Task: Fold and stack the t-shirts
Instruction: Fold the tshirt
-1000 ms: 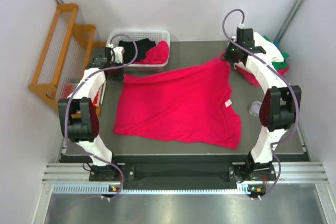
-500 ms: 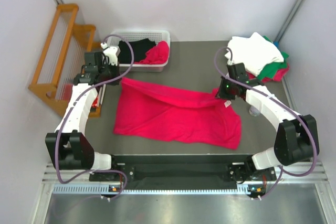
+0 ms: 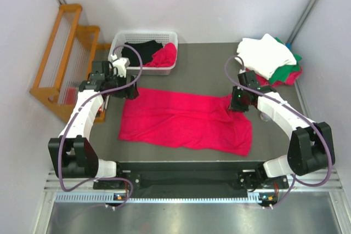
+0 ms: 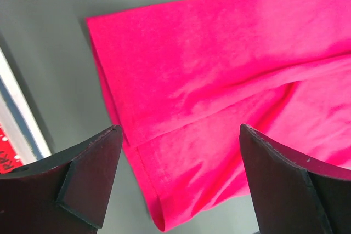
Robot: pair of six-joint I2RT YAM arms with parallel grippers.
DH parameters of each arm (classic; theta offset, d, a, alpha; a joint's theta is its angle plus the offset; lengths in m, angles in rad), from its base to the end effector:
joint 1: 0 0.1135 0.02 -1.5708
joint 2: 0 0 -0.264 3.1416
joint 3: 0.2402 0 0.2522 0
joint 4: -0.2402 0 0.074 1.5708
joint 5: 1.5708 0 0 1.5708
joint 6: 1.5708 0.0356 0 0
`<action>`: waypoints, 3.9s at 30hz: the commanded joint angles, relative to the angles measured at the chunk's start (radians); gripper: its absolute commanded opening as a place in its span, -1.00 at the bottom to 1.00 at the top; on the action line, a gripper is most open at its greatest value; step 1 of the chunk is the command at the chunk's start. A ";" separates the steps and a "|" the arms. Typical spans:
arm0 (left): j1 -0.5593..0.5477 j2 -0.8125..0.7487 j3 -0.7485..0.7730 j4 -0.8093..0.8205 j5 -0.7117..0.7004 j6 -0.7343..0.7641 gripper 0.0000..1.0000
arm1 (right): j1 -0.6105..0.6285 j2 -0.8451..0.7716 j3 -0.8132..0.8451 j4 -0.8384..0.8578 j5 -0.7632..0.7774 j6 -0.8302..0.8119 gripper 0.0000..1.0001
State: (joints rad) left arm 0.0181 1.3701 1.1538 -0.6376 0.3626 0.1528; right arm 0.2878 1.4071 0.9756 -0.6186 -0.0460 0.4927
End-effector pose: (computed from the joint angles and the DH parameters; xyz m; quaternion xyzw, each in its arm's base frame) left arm 0.2902 -0.0074 0.2974 0.1251 0.9147 -0.1388 0.3582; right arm 0.2671 0.0808 0.2310 0.0929 0.9616 0.1185 0.2295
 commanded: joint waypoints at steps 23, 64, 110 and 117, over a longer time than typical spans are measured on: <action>-0.086 0.277 -0.029 0.285 -0.034 -0.004 0.74 | 0.016 0.380 0.364 0.169 0.023 0.055 -0.60; -0.087 0.296 -0.046 0.303 -0.036 -0.039 0.74 | 0.090 0.122 0.347 0.000 0.152 -0.002 -0.49; -0.087 0.371 -0.012 0.227 -0.102 -0.059 0.72 | 0.215 -0.134 0.052 -0.129 0.127 0.087 -0.60; -0.087 0.350 -0.016 0.219 -0.106 -0.053 0.72 | 0.211 0.087 0.186 -0.020 0.176 0.063 -0.60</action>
State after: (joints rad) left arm -0.0681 1.7798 1.1255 -0.4149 0.2626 0.0937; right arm 0.4961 1.4155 1.1240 -0.7116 0.0658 0.5831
